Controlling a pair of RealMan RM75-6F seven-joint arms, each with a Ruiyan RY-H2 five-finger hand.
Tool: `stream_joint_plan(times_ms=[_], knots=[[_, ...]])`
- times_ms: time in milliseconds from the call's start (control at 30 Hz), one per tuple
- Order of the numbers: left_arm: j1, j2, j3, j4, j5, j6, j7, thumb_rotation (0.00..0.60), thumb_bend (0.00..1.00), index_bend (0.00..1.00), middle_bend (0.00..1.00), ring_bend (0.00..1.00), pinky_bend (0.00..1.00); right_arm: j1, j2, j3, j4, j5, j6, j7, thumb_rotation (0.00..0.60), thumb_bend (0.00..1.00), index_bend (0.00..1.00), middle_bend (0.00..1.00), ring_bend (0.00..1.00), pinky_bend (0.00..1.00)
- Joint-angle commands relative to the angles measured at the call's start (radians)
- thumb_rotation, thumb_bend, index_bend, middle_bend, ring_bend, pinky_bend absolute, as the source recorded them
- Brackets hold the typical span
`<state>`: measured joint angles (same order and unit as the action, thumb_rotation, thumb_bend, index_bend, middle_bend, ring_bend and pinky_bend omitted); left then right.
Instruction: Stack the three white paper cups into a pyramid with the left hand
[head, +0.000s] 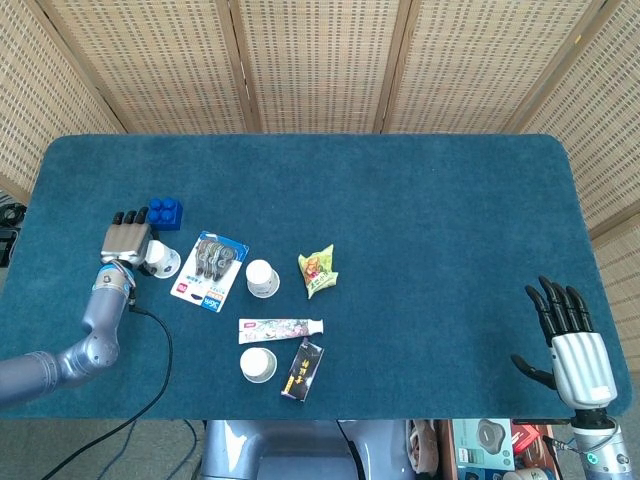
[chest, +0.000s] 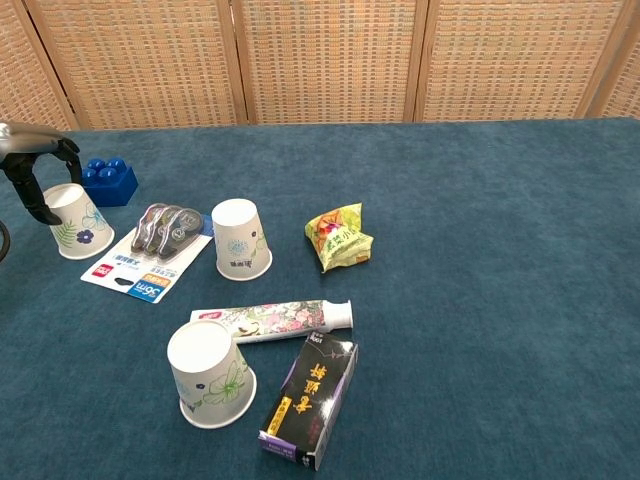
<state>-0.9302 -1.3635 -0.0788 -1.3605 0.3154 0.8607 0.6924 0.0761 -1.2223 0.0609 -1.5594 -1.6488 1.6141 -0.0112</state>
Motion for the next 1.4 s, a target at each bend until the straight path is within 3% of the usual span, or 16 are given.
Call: stream_joint_plan(times_ms=[33,400,567,867,1133,1400], knots=[[0.004,0.015,-0.004,-0.021,0.016,0.008,-0.009,0.6,0.24,0.39,0.0,0.0,0.0,-0.001,0.0,0.0,-0.001,-0.001,0.002,0.0,0.6,0.1,0.0,0.0,0.0,0.0],[0.042,0.13,-0.011,-0.187,0.137,0.07,-0.06,0.6,0.24,0.4,0.0,0.0,0.0,-0.001,0.003,-0.001,-0.002,-0.006,0.006,0.007,0.6,0.1,0.0,0.0,0.0,0.0],[0.088,0.245,-0.006,-0.36,0.257,0.085,-0.124,0.6,0.24,0.4,0.0,0.0,0.0,-0.002,0.003,-0.003,-0.006,-0.012,0.011,0.006,0.6,0.1,0.0,0.0,0.0,0.0],[0.186,0.393,0.063,-0.614,0.543,0.129,-0.19,0.6,0.24,0.4,0.0,0.0,0.0,-0.003,0.003,-0.007,-0.012,-0.02,0.012,-0.002,0.6,0.1,0.0,0.0,0.0,0.0],[0.228,0.458,0.107,-0.734,0.688,0.123,-0.204,0.6,0.24,0.4,0.0,0.0,0.0,-0.006,0.01,-0.002,-0.013,-0.012,0.019,0.011,0.6,0.1,0.0,0.0,0.0,0.0],[0.263,0.457,0.161,-0.777,0.778,0.119,-0.164,0.6,0.24,0.4,0.0,0.0,0.0,-0.007,0.011,-0.001,-0.013,-0.013,0.022,0.015,0.6,0.1,0.0,0.0,0.0,0.0]])
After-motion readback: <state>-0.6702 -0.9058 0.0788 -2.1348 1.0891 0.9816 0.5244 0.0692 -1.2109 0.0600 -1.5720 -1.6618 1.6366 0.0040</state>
